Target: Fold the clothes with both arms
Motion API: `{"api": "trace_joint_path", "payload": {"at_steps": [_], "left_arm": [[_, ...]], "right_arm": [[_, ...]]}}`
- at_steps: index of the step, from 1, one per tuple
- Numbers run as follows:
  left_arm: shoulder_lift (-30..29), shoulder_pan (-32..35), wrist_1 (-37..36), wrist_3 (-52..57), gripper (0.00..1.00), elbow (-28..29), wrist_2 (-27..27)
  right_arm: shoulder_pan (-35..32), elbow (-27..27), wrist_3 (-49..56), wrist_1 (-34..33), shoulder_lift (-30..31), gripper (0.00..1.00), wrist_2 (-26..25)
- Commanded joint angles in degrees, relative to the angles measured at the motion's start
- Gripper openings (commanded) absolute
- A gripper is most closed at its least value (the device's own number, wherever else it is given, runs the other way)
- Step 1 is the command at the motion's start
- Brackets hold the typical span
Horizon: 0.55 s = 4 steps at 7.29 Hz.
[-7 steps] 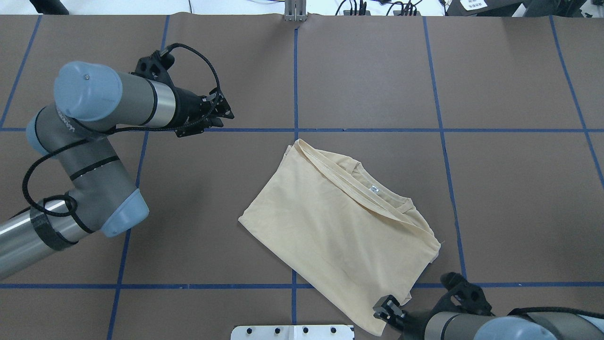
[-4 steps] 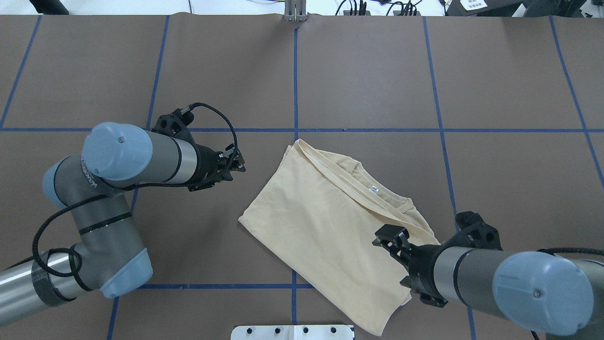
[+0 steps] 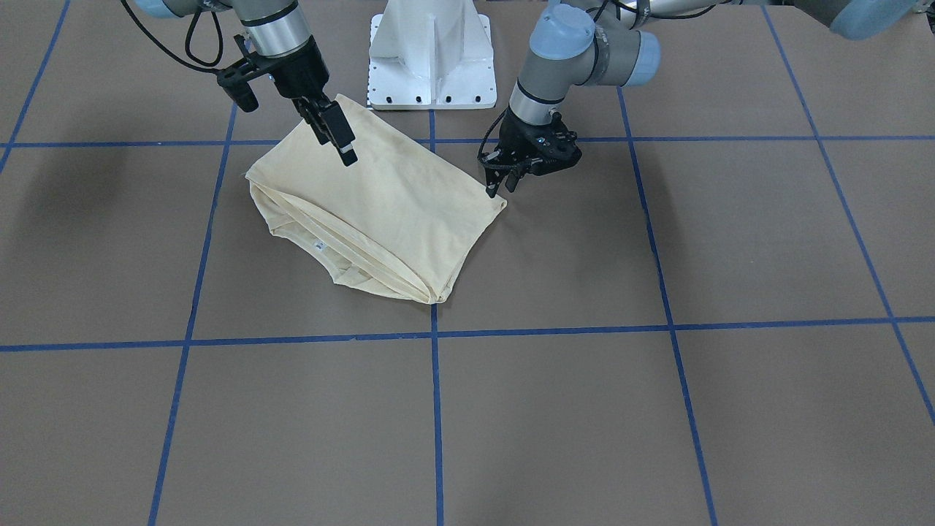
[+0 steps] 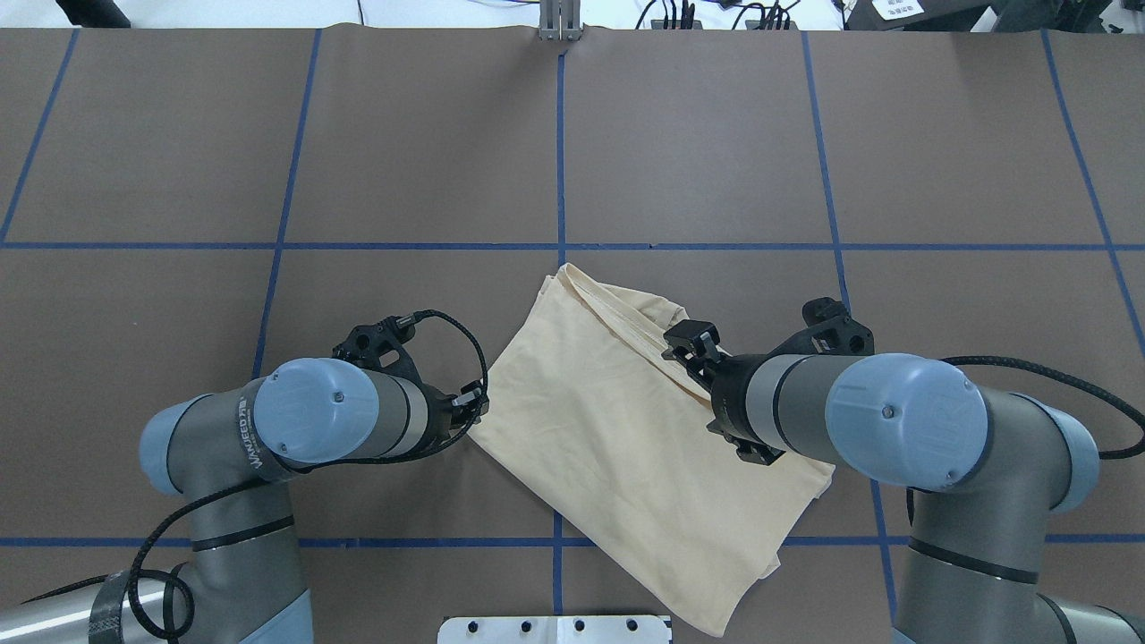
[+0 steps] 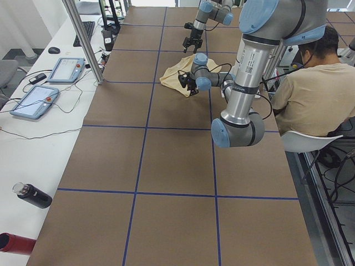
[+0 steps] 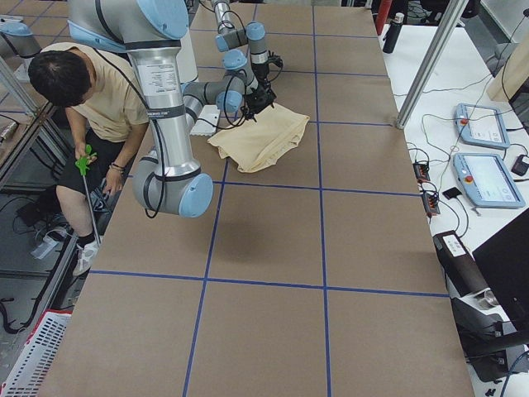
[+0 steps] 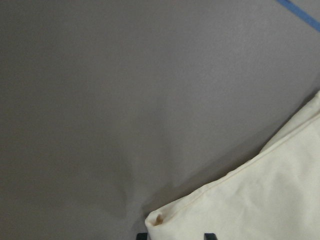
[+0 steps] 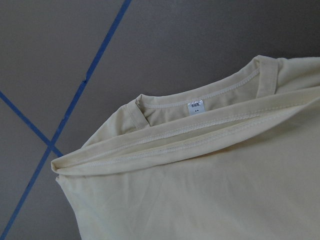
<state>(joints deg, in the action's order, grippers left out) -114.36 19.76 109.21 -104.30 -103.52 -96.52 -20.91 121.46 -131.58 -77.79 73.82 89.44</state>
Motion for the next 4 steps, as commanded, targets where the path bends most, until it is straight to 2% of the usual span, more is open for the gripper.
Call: {"api": "trace_joint_path", "payload": {"at_steps": [1, 4], "left_arm": [[-0.2, -0.3, 0.0, 0.3, 0.48, 0.7, 0.1], [-0.7, 1.0, 0.2, 1.0, 0.45, 0.8, 0.2]], "right_arm": [[-0.5, -1.5, 0.3, 0.0, -0.6, 1.0, 0.1], [-0.5, -2.6, 0.2, 0.0, -0.6, 1.0, -0.1]]}}
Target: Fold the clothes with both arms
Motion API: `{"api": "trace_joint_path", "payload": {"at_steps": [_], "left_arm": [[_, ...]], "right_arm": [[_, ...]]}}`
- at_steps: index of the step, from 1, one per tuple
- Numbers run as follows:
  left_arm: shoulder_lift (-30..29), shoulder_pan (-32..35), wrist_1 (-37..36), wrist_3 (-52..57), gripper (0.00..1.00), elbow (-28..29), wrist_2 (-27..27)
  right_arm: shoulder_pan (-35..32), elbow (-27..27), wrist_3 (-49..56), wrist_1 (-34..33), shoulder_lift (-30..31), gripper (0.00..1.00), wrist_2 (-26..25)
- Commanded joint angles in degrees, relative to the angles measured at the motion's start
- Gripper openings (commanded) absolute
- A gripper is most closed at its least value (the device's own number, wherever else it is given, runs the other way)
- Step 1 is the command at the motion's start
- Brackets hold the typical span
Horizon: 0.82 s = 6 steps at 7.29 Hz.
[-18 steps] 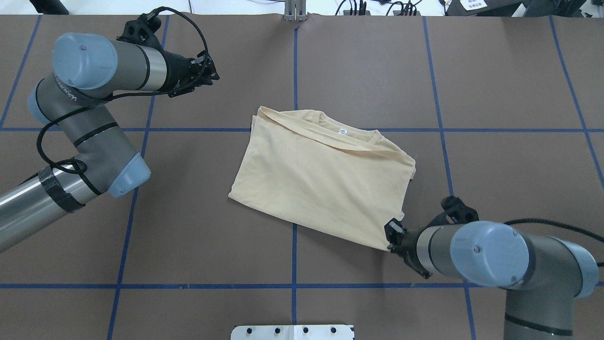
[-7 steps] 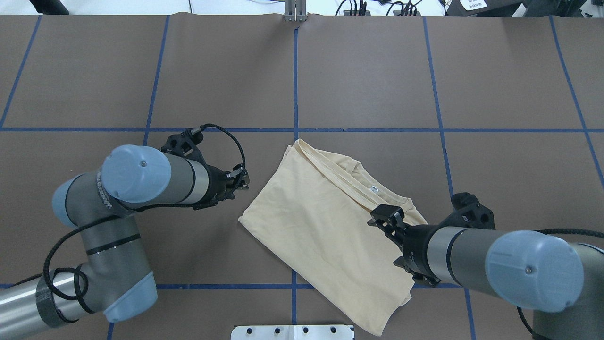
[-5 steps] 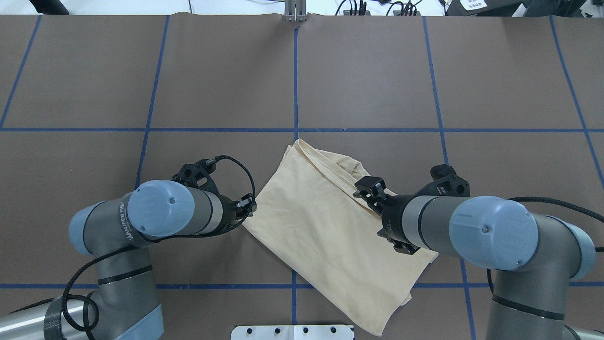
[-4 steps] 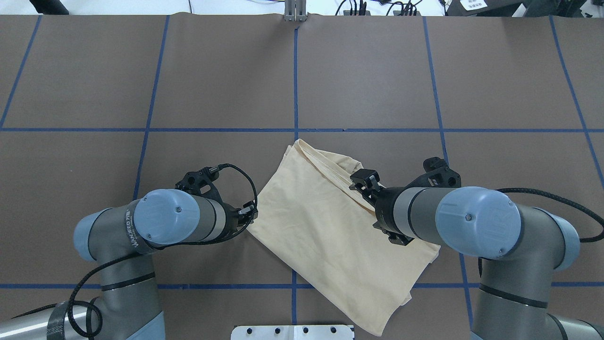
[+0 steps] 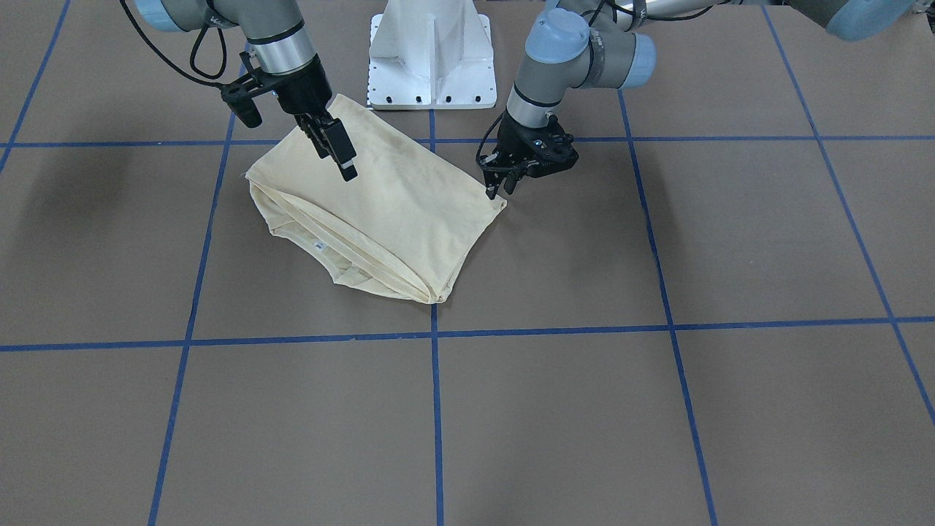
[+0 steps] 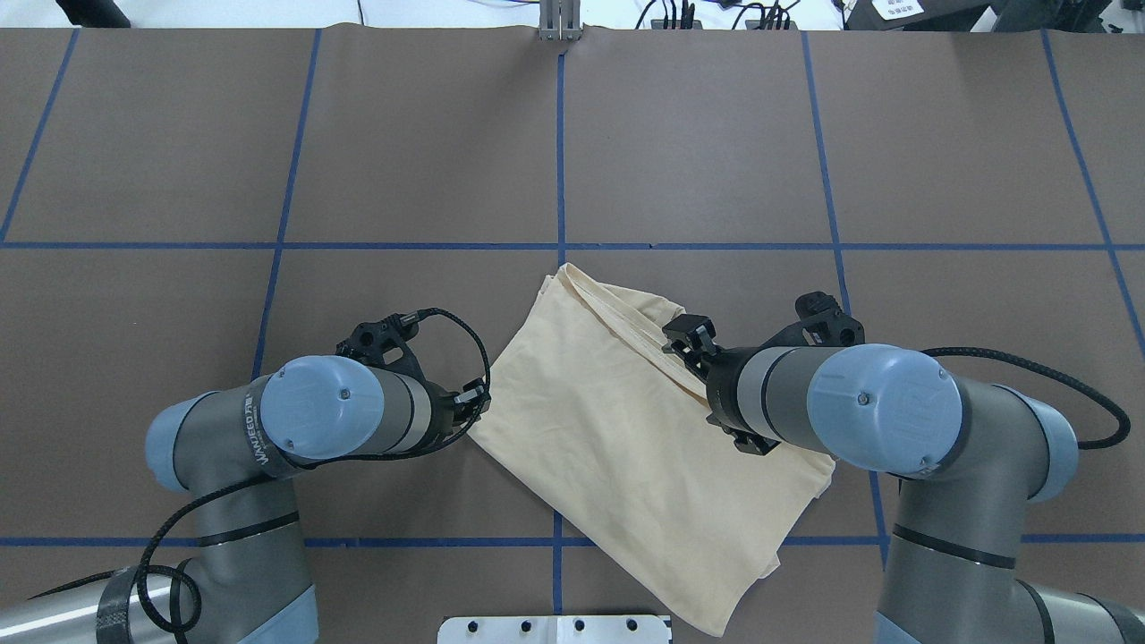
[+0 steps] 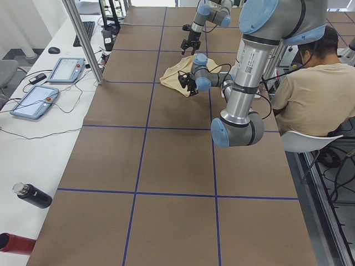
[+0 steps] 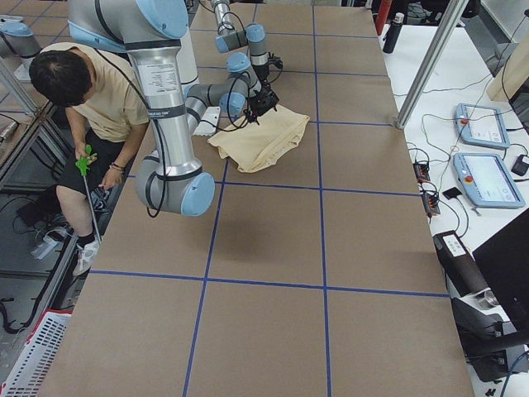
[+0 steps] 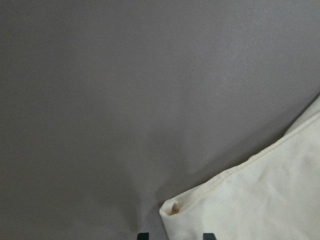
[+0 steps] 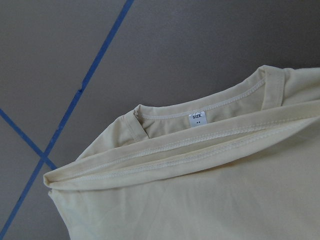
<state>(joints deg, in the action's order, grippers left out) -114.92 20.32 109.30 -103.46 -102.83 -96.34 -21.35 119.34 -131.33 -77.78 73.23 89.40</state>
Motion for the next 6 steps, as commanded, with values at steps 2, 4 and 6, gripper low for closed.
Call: {"api": "trace_joint_path", "payload": {"at_steps": [2, 4, 6], "left_arm": [[-0.6, 0.4, 0.2, 0.2, 0.45, 1.7, 0.4], [-1.7, 0.4, 0.2, 0.1, 0.45, 3.2, 0.4], [-1.6, 0.4, 0.1, 0.1, 0.36, 3.5, 0.4]], "right_arm": [[0.2, -1.1, -0.1, 0.0, -0.2, 1.0, -0.3], [0.1, -1.7, -0.1, 0.0, 0.0, 1.0, -0.4], [0.1, -2.8, 0.0, 0.1, -0.2, 1.0, -0.5]]}}
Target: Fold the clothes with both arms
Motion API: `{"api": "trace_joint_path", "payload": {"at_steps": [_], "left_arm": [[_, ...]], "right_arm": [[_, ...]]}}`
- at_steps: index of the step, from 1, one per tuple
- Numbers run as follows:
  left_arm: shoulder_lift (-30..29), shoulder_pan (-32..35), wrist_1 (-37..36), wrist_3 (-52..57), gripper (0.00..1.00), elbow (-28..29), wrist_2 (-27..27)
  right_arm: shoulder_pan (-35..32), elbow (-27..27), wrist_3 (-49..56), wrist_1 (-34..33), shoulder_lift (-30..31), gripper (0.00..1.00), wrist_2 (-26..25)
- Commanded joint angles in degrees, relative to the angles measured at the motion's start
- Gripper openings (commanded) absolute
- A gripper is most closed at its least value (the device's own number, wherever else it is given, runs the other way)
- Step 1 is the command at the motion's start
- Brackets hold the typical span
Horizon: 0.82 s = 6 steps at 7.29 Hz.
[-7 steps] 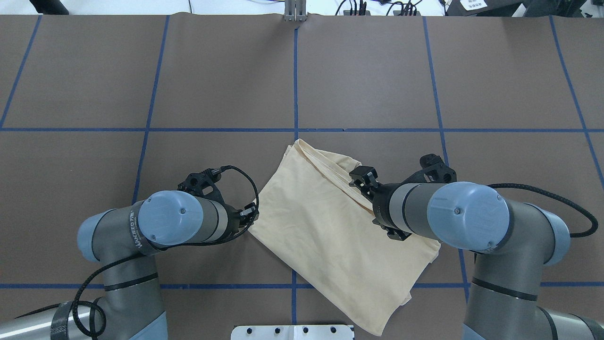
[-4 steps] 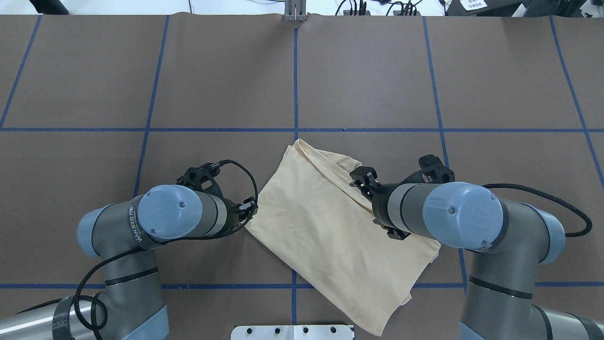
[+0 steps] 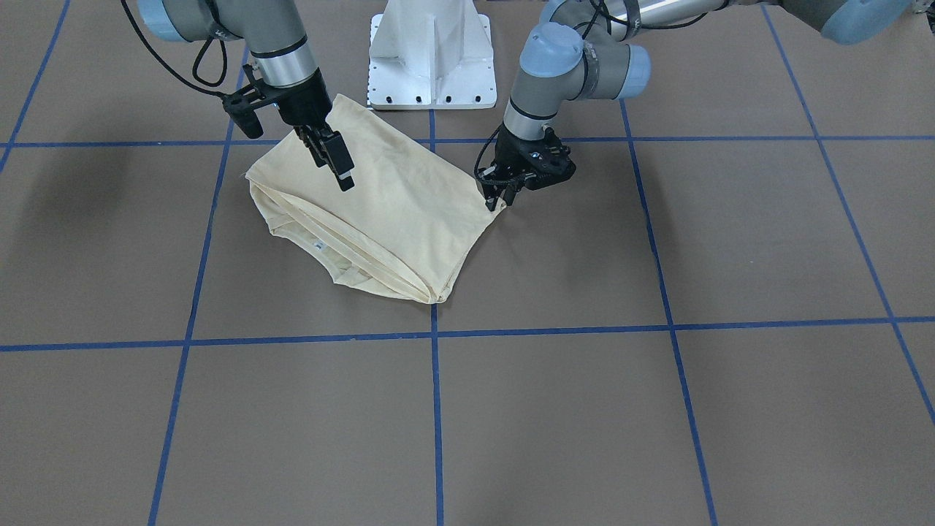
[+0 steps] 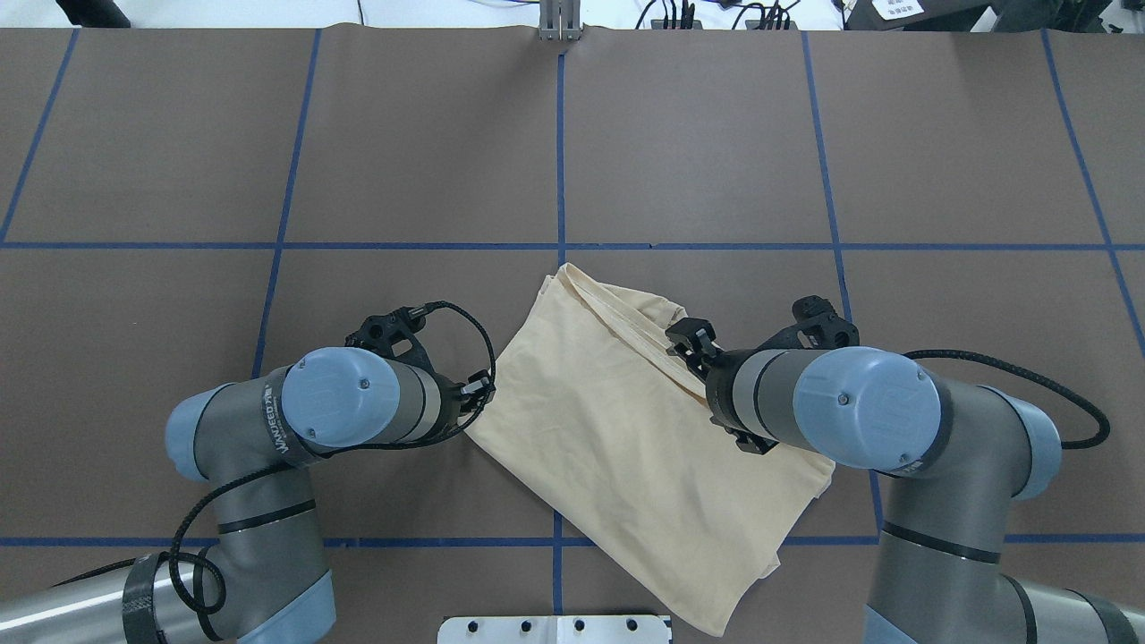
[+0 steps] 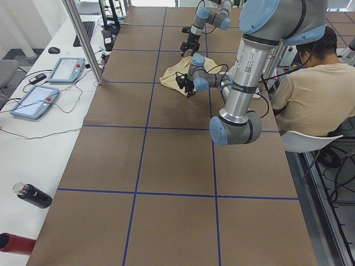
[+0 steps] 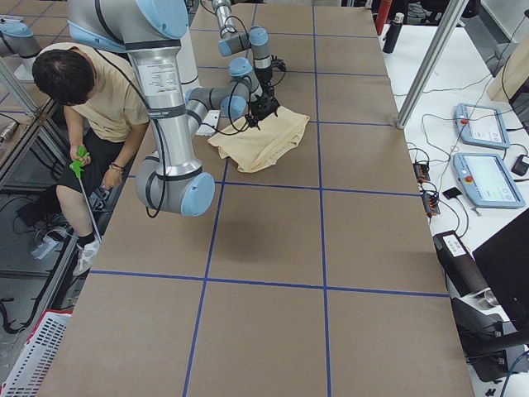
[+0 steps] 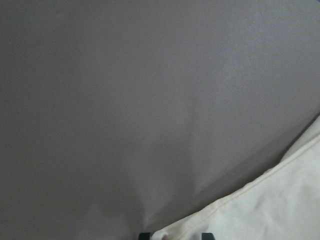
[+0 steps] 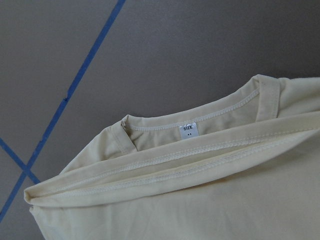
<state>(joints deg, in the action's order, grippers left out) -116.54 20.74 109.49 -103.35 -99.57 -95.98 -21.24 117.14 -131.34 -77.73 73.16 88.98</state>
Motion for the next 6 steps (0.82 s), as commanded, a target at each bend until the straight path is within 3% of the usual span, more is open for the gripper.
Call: {"api": "trace_joint_path", "payload": {"at_steps": [1, 2, 5, 6], "left_arm": [[0.0, 0.3, -0.1, -0.1, 0.22, 0.1, 0.2], [0.0, 0.4, -0.2, -0.1, 0.0, -0.3, 0.2], [-1.4, 5.9, 0.1, 6.7, 0.0, 0.6, 1.0], [-3.7, 9.5, 2.5, 8.1, 0.0, 3.5, 1.1]], "right_arm": [[0.1, -0.8, 0.0, 0.0, -0.1, 1.0, 0.0], [0.1, -0.8, 0.0, 0.0, -0.1, 1.0, 0.0], [0.1, -0.8, 0.0, 0.0, -0.1, 1.0, 0.0], [0.1, -0.8, 0.0, 0.0, -0.1, 1.0, -0.1]]}}
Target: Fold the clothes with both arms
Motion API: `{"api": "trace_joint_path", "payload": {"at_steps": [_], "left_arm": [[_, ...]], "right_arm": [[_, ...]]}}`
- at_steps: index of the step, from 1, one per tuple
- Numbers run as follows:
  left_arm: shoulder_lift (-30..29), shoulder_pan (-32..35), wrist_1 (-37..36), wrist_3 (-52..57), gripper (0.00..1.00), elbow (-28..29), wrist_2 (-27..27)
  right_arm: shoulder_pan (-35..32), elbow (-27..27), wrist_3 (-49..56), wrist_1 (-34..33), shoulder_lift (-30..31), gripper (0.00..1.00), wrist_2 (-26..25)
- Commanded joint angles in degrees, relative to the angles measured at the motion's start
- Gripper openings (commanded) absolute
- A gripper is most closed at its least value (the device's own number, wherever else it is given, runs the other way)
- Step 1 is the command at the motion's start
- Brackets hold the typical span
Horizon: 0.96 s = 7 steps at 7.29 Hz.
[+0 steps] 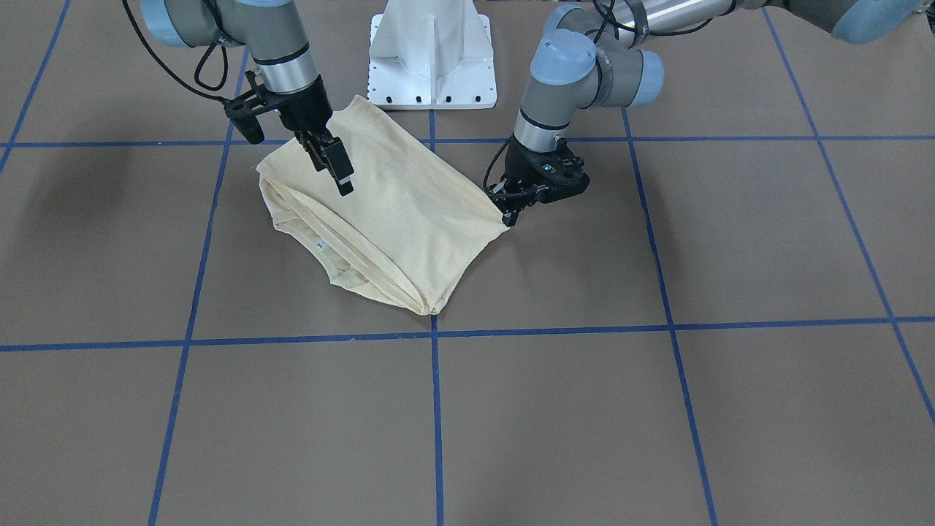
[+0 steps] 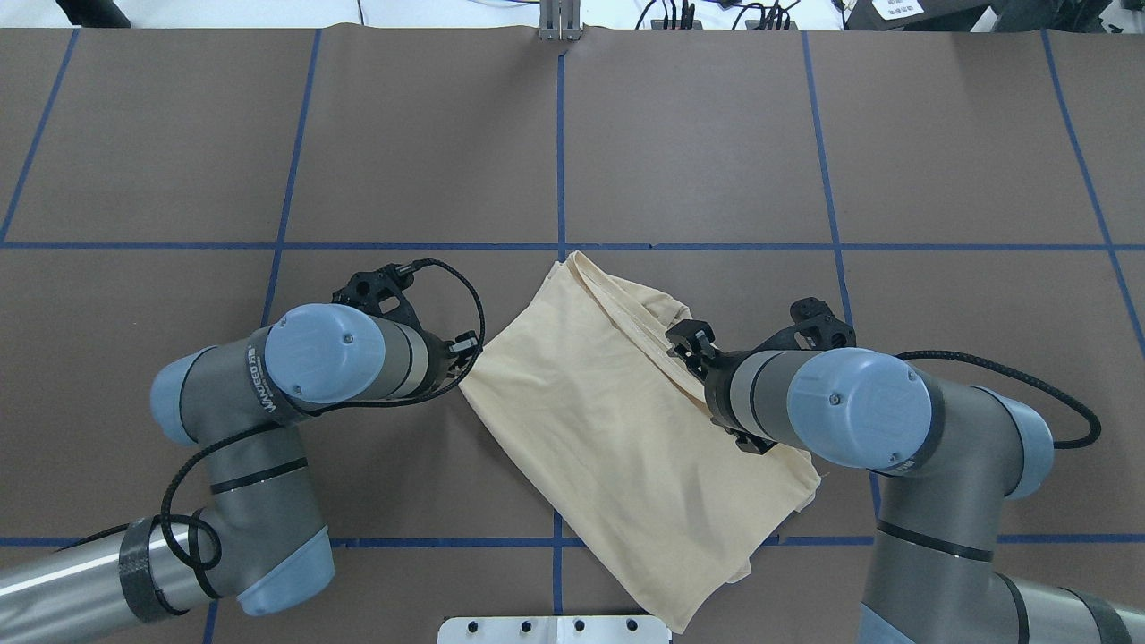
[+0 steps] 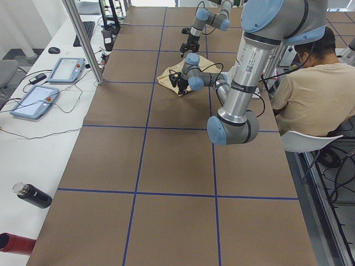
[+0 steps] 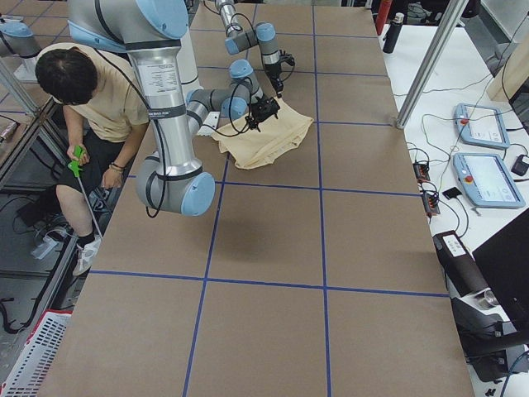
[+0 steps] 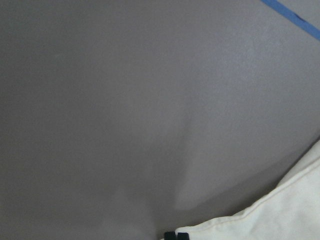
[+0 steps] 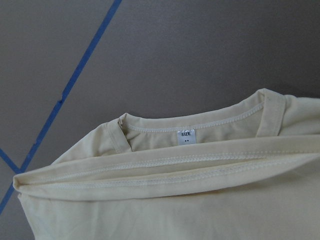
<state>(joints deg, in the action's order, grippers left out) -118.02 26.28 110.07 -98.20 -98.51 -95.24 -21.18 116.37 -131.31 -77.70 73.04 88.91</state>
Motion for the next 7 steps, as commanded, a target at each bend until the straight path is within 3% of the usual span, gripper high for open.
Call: {"api": "trace_joint_path", "payload": {"at_steps": [1, 4, 5, 6, 7], "left_arm": [[-6.7, 6.8, 7.9, 3.2, 0.0, 10.6, 0.3], [-19.8, 14.1, 16.7, 8.4, 0.0, 30.8, 0.3], [-20.3, 14.5, 19.0, 8.8, 0.34, 32.7, 0.3], [-20.2, 14.6, 19.4, 9.2, 0.43, 32.3, 0.0], [-19.2, 14.9, 18.8, 9.2, 0.43, 29.5, -0.3]], "right_arm": [[0.0, -0.4, 0.0, 0.0, 0.0, 1.0, -0.1], [0.0, -2.1, 0.8, 0.5, -1.1, 1.0, -1.7], [0.1, -4.1, 0.7, 0.5, -3.5, 1.0, -1.9], [0.3, -5.4, 0.7, 0.5, -5.8, 1.0, -2.7], [1.2, -5.3, 0.4, 0.7, -6.2, 1.0, -2.8]]}}
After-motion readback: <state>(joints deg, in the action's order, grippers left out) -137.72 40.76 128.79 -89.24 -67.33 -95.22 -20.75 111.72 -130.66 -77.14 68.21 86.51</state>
